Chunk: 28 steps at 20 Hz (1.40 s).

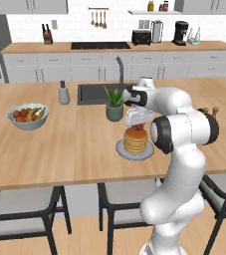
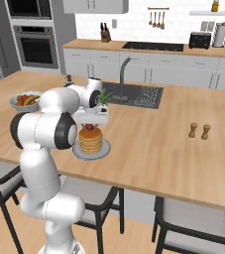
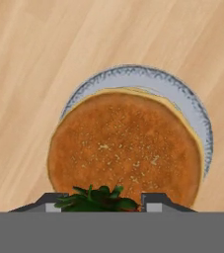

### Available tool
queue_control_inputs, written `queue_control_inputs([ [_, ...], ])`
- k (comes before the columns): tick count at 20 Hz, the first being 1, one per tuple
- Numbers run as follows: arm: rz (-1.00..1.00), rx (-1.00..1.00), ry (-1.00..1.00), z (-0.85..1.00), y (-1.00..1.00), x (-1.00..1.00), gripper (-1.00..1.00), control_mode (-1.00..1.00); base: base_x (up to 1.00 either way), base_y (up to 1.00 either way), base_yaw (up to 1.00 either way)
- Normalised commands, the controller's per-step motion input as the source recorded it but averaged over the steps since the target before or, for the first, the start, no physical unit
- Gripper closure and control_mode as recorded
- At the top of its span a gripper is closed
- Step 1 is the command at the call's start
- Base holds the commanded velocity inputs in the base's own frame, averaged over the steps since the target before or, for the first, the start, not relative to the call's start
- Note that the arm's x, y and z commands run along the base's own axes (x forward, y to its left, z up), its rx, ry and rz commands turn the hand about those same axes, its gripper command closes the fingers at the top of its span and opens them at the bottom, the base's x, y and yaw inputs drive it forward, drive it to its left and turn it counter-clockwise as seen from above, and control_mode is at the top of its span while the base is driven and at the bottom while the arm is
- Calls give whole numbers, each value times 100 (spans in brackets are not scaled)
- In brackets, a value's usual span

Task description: Take the strawberry from the fridge and place it on top of the pancake, located on the dining counter.

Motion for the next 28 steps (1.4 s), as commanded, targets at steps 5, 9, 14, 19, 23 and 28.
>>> queue_control_inputs([
  [5,0,0,0,-15,0,1,100,-100,0,0,0],
  [9,0,0,0,-5,0,-3,100,-100,0,0,0],
  [14,0,-1,0,-20,1,0,100,-100,0,0,0],
  [19,0,-1,0,-26,4,0,100,-100,0,0,0],
  [23,0,0,-1,-14,1,-23,-100,-100,0,0,0],
  [28,0,0,-7,0,0,-44,-100,-100,0,0,0],
])
